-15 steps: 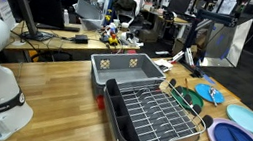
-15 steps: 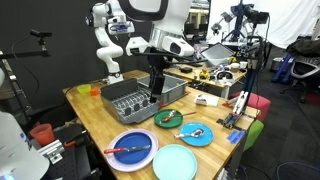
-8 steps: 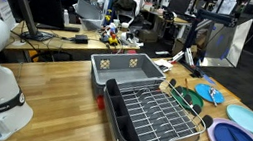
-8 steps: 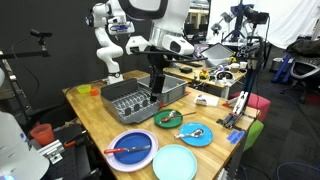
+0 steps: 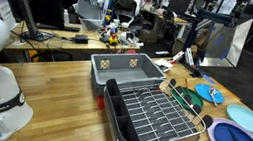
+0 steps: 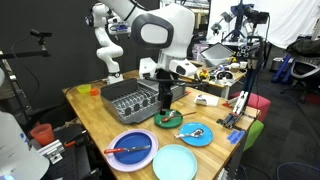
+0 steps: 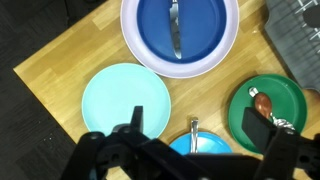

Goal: Put the light blue plate on the dish drainer

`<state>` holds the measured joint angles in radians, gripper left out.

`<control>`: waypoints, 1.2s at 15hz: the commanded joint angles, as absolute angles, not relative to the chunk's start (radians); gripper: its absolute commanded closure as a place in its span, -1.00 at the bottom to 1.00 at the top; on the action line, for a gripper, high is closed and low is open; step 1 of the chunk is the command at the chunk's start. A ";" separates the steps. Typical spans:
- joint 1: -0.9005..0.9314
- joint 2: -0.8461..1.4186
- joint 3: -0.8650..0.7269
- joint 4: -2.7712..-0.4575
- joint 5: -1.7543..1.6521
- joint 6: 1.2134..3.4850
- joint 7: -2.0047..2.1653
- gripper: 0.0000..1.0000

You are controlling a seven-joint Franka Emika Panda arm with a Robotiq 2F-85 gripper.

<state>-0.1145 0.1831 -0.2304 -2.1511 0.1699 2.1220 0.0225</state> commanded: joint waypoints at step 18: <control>-0.161 0.471 -0.163 -2.031 0.178 2.262 0.008 -1.00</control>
